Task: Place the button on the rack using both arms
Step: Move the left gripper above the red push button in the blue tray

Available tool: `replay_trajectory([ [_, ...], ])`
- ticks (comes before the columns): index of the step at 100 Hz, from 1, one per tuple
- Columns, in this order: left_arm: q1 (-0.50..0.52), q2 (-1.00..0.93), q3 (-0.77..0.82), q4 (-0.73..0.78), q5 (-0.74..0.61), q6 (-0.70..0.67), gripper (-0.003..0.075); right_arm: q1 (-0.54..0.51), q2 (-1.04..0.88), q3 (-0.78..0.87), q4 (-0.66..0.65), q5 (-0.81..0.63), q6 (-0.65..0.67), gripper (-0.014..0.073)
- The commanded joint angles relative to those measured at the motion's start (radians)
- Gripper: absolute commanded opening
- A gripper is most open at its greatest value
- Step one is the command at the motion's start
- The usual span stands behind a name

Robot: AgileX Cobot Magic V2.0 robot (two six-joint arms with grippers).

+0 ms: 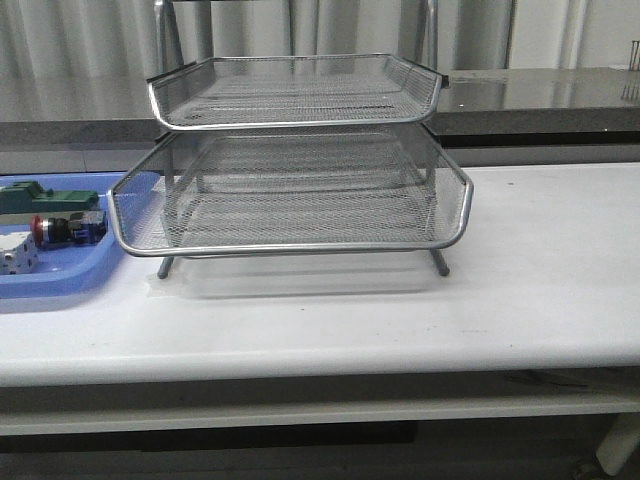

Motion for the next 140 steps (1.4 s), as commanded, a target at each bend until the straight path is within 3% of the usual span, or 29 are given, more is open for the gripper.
replay_trajectory([
  [1,0.004,0.077,-0.120,0.008,0.029,0.076,-0.0021,-0.001,0.006,-0.035,-0.004,-0.068,0.001,-0.0071],
  [29,0.004,0.318,-0.349,-0.012,0.288,0.279,-0.0020,-0.001,0.006,-0.035,-0.004,-0.068,0.001,-0.0071],
  [45,0.004,0.395,-0.414,-0.130,0.325,0.391,0.0006,-0.001,0.006,-0.035,-0.004,-0.068,0.001,-0.0071],
  [57,0.004,0.424,-0.447,-0.145,0.369,0.432,0.0149,-0.001,0.006,-0.035,-0.004,-0.068,0.001,-0.0071],
  [70,0.004,0.436,-0.449,-0.143,0.379,0.478,0.0388,-0.001,0.006,-0.035,-0.004,-0.068,0.001,-0.0071],
  [80,0.002,0.437,-0.449,-0.143,0.369,0.511,0.0479,-0.001,0.006,-0.035,-0.004,-0.068,0.001,-0.0071],
  [104,-0.032,0.440,-0.450,-0.143,0.270,0.697,0.0483,-0.001,0.006,-0.035,-0.004,-0.068,0.001,-0.0071],
  [140,-0.054,0.604,-0.559,-0.087,0.241,0.717,0.0485,-0.001,0.006,-0.035,-0.004,-0.068,0.001,-0.0071],
])
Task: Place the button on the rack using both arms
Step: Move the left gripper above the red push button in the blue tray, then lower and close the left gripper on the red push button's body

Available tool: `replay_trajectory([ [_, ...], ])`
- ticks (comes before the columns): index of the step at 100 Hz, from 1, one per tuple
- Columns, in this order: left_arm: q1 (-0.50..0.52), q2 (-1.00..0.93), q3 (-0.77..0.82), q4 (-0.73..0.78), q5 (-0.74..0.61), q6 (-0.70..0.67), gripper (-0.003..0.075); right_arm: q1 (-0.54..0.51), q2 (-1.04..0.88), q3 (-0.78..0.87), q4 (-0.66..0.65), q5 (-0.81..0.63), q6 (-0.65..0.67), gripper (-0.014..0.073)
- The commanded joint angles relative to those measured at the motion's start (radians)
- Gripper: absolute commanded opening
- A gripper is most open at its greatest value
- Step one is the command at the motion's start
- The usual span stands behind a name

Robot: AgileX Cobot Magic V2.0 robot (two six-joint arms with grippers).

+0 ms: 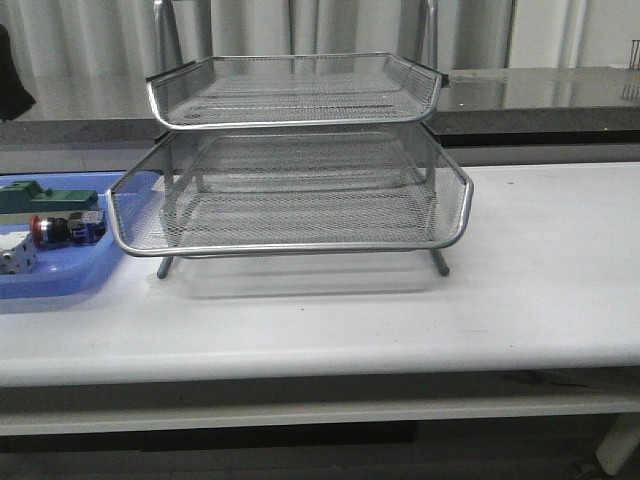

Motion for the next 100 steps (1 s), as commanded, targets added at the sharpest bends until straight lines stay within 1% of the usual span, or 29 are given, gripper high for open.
replay_trajectory([
  [1,-0.005,0.015,-0.072,0.009,-0.038,-0.001,0.0485,-0.001,0.006,-0.035,-0.001,-0.068,0.001,-0.0071],
  [12,-0.005,0.090,-0.133,0.046,-0.022,-0.001,0.0485,-0.001,0.006,-0.035,-0.001,-0.068,0.001,-0.0071],
  [40,-0.014,0.274,-0.320,0.052,0.032,-0.001,0.0485,-0.001,0.006,-0.035,-0.001,-0.068,0.001,-0.0071],
  [62,-0.016,0.384,-0.444,0.065,0.082,-0.001,0.0484,-0.001,0.006,-0.035,-0.001,-0.068,0.001,-0.0071],
  [76,-0.016,0.436,-0.492,0.099,0.103,-0.001,0.0485,-0.001,0.006,-0.035,-0.001,-0.068,0.001,-0.0071],
  [100,-0.016,0.482,-0.492,0.121,0.086,0.001,0.0484,-0.001,0.006,-0.035,-0.001,-0.068,0.001,-0.0071],
])
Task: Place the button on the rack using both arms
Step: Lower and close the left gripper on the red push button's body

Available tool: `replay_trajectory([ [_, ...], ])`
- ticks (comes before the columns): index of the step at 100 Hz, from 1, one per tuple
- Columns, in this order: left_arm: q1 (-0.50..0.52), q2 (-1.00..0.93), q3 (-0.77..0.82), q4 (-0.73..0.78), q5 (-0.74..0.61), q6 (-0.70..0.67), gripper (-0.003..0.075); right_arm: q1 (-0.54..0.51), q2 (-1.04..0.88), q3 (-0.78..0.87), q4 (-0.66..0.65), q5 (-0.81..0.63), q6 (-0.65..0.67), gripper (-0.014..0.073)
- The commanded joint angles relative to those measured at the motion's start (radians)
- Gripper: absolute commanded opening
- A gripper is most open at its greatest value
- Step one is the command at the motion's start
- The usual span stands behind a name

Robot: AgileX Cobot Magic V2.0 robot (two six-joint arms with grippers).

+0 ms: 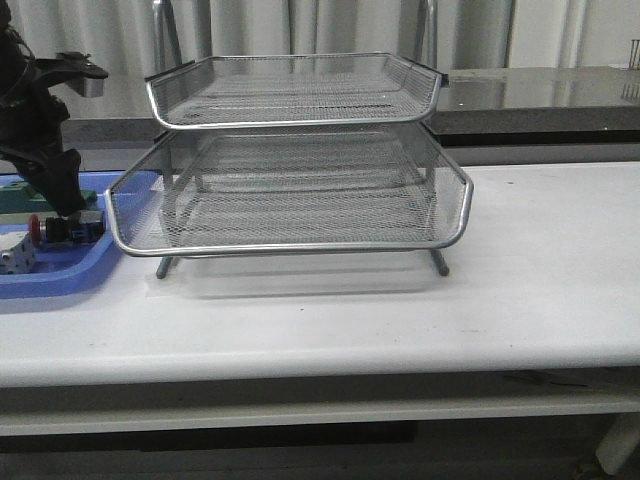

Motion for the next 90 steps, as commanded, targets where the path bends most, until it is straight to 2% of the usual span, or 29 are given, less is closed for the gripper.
replay_trajectory([
  [1,-0.003,-0.047,-0.032,-0.002,-0.037,0.003,0.0484,-0.001,0.006,-0.035,-0.001,-0.068,0.001,-0.0071],
  [47,-0.003,0.015,-0.037,0.001,-0.103,0.005,0.0484,-0.001,0.006,-0.035,-0.001,-0.068,0.001,-0.0071],
  [90,-0.003,0.060,-0.037,0.001,-0.109,0.007,0.0479,-0.001,0.006,-0.035,-0.001,-0.068,0.001,-0.0071],
])
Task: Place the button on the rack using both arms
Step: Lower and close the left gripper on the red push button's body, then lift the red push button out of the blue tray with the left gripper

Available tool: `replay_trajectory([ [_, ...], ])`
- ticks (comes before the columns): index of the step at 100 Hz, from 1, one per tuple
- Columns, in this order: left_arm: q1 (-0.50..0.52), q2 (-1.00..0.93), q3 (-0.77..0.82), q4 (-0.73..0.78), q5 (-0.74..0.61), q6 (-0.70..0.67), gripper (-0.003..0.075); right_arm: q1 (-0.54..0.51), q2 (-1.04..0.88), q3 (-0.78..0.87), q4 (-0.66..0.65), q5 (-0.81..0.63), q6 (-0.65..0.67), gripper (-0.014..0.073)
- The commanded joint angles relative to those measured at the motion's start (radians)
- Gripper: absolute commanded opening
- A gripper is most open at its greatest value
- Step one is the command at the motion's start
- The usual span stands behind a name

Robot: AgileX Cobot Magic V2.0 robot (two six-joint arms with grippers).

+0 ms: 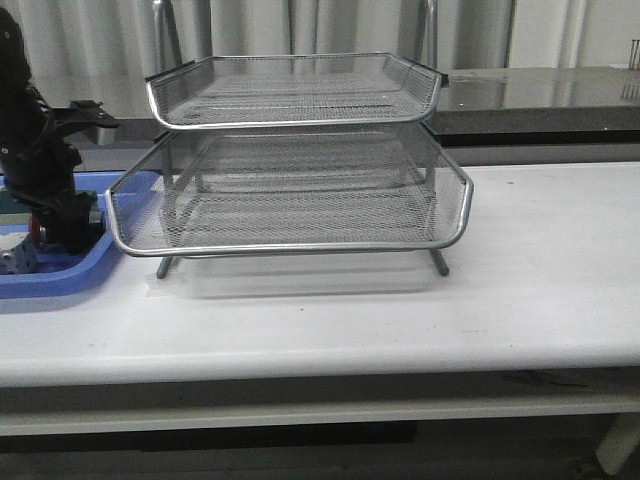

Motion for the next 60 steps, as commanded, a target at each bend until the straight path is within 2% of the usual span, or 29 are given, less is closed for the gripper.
replay_trajectory([
  [1,-0.003,-0.052,-0.024,-0.007,-0.035,-0.001,0.0477,-0.001,0.006,-0.035,-0.001,-0.068,0.001,-0.0071],
  [10,-0.003,-0.052,-0.024,-0.007,-0.043,-0.001,0.0447,-0.001,0.006,-0.035,-0.001,-0.068,0.001,-0.0071],
  [17,-0.003,-0.052,-0.024,-0.005,-0.058,-0.001,0.0391,-0.001,0.006,-0.035,-0.001,-0.068,0.001,-0.0071],
  [43,-0.003,-0.052,-0.032,0.050,-0.041,-0.001,0.0102,-0.001,0.006,-0.035,-0.001,-0.068,0.001,-0.0071],
  [57,-0.003,-0.052,-0.086,0.056,0.023,-0.001,-0.0015,-0.001,0.006,-0.035,-0.001,-0.068,0.001,-0.0071],
  [60,-0.003,-0.052,-0.102,0.056,0.039,-0.001,-0.0020,-0.001,0.006,-0.035,-0.001,-0.068,0.001,-0.0071],
])
